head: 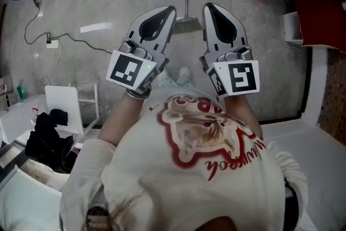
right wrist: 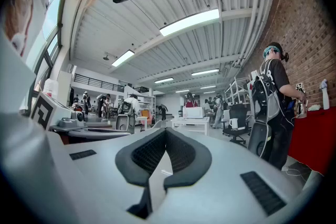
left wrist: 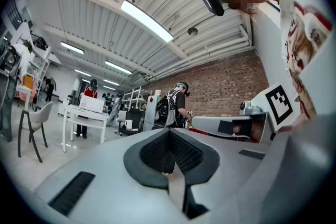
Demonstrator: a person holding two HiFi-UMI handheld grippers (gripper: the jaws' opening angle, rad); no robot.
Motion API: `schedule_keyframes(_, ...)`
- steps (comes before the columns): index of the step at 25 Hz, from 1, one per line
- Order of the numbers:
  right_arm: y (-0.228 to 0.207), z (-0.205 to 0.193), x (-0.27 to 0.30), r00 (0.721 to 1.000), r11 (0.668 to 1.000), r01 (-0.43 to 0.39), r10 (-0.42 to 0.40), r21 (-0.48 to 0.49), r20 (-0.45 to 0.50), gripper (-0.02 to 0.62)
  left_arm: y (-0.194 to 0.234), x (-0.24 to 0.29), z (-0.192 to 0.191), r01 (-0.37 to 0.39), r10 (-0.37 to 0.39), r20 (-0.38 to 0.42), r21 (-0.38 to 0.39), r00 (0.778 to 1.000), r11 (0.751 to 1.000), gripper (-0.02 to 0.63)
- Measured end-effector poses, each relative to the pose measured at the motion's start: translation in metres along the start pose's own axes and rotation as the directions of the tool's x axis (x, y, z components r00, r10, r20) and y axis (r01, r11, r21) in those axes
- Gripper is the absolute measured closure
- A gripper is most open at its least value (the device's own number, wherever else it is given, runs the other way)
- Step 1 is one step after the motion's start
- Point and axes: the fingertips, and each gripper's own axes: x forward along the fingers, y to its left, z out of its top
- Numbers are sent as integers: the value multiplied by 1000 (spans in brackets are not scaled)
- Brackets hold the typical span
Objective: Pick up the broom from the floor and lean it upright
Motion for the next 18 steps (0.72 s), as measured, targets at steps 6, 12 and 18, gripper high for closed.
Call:
schedule_keyframes(6,1,6,0,1000,1000,-7,8,-21,13,571,-2,3,8,3,-3,18,6,1000,1000,586)
schedule_keyframes(12,2,7,2,1000,1000,-4,5,-26,21,571,1,4,9,4,-4,27,11,1000,1000,586)
schedule_keyframes(18,9,9,6,1000,999,-2,3,-36,26,571,7,0,11,6,-7,31,10,999,1000,586)
